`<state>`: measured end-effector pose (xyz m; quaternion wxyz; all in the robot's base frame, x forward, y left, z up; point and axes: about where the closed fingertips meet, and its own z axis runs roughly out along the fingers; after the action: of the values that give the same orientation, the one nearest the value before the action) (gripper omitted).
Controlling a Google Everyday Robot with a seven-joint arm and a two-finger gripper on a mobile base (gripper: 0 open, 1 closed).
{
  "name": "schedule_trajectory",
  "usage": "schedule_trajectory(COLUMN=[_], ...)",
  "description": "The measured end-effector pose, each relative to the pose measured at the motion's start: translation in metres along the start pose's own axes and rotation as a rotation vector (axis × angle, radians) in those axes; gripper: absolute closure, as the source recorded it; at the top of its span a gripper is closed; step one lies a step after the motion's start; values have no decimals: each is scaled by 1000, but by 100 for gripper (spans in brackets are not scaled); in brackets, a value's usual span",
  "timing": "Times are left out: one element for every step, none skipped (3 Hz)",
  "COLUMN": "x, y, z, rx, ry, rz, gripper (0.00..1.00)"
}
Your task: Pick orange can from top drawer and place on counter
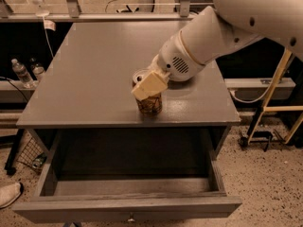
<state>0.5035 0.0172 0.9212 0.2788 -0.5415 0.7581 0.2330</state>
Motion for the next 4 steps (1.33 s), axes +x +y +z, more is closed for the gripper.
schedule_trajectory(x=[1, 7, 8, 6], y=[-17, -36, -40, -38], z=[2, 3, 4, 4], rx=[17, 18, 17, 16], ry=[-29, -49, -54, -52], rz=[46, 94, 106, 100], gripper=[100, 86, 62, 30])
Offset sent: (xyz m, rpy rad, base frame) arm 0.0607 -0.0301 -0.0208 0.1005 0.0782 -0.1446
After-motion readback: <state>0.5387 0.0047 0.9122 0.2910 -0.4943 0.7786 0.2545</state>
